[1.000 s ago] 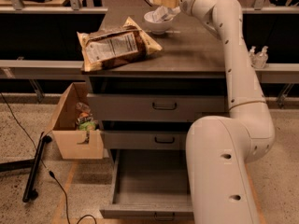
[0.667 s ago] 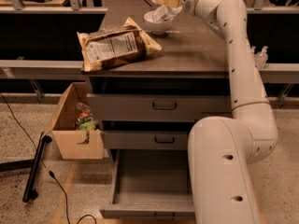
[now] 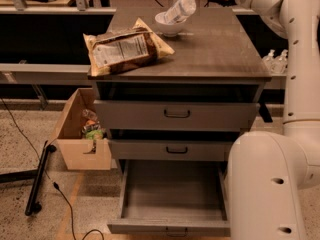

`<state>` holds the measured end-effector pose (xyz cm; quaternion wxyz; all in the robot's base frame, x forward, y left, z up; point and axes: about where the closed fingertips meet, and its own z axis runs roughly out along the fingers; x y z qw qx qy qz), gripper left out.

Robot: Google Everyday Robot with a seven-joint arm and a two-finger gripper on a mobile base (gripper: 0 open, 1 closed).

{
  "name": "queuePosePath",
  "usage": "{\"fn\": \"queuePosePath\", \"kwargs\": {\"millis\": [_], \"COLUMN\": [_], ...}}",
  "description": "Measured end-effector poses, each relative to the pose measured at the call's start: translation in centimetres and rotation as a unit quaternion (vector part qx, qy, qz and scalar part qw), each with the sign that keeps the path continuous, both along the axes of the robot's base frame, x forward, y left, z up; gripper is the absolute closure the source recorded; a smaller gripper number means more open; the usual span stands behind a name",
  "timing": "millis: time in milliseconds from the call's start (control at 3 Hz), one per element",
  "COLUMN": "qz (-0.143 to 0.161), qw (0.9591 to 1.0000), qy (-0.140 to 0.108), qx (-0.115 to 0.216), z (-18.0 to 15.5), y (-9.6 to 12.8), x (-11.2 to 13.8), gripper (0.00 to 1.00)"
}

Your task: Place blue plastic bottle into white bowl

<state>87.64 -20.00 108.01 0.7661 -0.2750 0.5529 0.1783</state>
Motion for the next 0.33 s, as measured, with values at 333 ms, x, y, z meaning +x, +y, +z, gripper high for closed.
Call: {"fn": "queuePosePath", "kwargs": {"millis": [333], "qz": [0.000], "qw": [1.0000], "qy": [0.000], "qx": [0.000], "z": [-0.01], "y": [0.01], "x": [0.01], "gripper": [0.00]}}
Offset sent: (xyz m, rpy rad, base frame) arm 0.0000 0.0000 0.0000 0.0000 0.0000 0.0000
